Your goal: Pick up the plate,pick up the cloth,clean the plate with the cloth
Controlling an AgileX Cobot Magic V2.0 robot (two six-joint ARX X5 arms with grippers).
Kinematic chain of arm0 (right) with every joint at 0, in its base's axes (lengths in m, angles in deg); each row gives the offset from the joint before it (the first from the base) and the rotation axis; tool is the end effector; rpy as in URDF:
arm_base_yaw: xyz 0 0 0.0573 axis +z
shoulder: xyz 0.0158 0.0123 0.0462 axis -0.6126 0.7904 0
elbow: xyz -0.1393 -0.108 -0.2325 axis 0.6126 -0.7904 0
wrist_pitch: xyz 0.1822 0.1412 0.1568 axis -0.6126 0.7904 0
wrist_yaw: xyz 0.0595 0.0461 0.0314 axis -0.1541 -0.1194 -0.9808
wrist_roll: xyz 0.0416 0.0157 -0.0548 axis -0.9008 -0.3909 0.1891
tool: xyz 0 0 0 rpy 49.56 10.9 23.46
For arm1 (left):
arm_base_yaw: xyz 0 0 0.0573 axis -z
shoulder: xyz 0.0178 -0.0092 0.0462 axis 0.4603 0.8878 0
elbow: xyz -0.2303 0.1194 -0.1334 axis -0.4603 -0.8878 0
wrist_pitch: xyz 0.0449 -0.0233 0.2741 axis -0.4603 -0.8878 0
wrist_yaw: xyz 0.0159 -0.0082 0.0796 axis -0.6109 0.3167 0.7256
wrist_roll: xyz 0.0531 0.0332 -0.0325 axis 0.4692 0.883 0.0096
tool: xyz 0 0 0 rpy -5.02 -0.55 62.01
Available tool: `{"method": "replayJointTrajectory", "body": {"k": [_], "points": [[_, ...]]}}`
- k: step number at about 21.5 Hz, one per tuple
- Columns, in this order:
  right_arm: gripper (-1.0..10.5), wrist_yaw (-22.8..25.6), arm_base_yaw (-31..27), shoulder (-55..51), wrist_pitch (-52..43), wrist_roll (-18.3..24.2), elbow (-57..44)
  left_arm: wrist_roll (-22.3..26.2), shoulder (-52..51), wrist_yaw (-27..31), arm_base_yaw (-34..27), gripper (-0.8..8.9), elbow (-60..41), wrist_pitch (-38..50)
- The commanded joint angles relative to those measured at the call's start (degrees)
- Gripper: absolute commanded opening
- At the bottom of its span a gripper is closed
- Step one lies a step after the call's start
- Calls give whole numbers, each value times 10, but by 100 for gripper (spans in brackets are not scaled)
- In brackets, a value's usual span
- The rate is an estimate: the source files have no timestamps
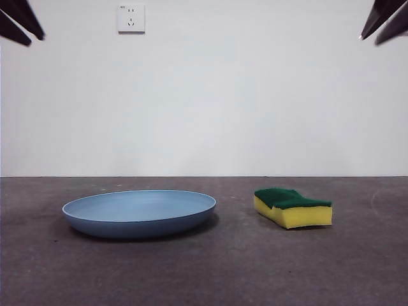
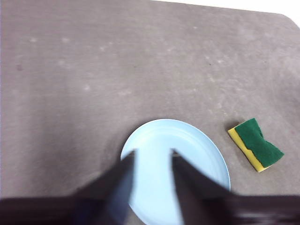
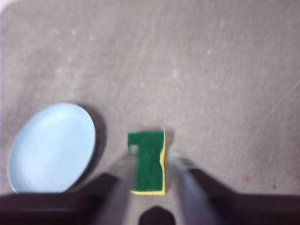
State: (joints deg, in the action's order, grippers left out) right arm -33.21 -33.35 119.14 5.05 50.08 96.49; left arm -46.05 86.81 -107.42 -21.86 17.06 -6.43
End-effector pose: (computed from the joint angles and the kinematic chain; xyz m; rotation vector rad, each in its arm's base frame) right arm 0.2660 0.0384 0.3520 0.1248 0.6865 0.3823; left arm 0.2444 -0.0406 0.3382 -0.1905 0.5975 -0.3653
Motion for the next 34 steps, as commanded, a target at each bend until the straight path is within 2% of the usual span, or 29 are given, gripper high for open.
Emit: {"method": "replayJointTrajectory", "body": {"k": [1, 8, 14, 19, 24, 25, 28, 34], "points": [[537, -3, -1, 11, 0, 6, 2, -4, 28, -3, 3, 428, -1, 9], [535, -3, 3, 14, 0, 6, 2, -10, 198, -2, 17, 428, 15, 5], [535, -4, 3, 14, 0, 6, 2, -10, 348, 2, 39, 428, 28, 37], [534, -4, 3, 14, 0, 6, 2, -12, 398, 63, 71, 403, 28, 60], [534, -4, 3, 14, 1, 5, 2, -12, 424, 63, 80, 402, 28, 71], [534, -4, 3, 14, 1, 3, 2, -12, 425, 63, 81, 365, 28, 69], [534, -4, 3, 14, 1, 2, 2, 3, 425, 60, 87, -27, 28, 75], [533, -4, 12, 14, -7, 2, 2, 3, 407, 61, 91, -7, 49, 67]]}}
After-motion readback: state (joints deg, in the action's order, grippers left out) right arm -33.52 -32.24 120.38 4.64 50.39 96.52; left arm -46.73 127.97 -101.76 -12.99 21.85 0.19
